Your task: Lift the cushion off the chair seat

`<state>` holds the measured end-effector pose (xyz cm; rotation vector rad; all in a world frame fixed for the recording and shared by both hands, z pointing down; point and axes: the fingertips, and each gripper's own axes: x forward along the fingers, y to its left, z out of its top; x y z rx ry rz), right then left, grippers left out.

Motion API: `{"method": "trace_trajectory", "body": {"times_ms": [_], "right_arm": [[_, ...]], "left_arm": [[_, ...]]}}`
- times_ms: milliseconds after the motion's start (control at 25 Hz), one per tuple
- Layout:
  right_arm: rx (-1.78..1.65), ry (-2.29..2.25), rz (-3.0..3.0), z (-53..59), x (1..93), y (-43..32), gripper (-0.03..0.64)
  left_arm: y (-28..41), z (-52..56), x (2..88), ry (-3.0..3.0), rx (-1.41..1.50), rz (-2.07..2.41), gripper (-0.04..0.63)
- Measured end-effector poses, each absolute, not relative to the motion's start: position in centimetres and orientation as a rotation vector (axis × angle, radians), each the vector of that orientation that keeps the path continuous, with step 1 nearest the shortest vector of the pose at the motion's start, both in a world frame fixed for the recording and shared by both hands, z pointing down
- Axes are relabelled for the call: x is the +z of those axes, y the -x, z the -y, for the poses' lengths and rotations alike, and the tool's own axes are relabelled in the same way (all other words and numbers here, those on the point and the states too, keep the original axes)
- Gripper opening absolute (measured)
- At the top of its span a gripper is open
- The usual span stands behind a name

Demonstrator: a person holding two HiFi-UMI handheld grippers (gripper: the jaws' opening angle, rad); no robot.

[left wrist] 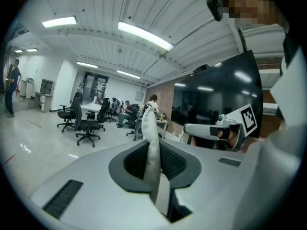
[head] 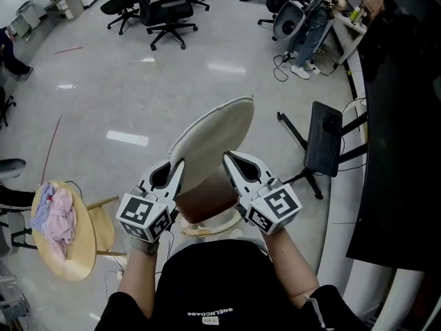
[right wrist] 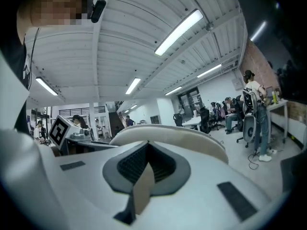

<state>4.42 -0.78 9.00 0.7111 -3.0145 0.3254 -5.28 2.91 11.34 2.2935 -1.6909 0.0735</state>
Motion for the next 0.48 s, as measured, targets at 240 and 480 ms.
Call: {"method": "trace_trajectory", "body": {"times_ms": [240, 480], "right_arm": [[0.247, -0.669, 3.075, 0.2, 6.1, -4.1, 0.005], [0.191, -0.621, 3.119, -0.4, 3.9, -3.1, 0.005]], "left_arm": [[6.2, -4.7, 6.6, -2.346, -0.037, 1.781, 0.046], [8.2, -6.6, 3.5, -2.335, -0.128, 1.897, 0.046]]}}
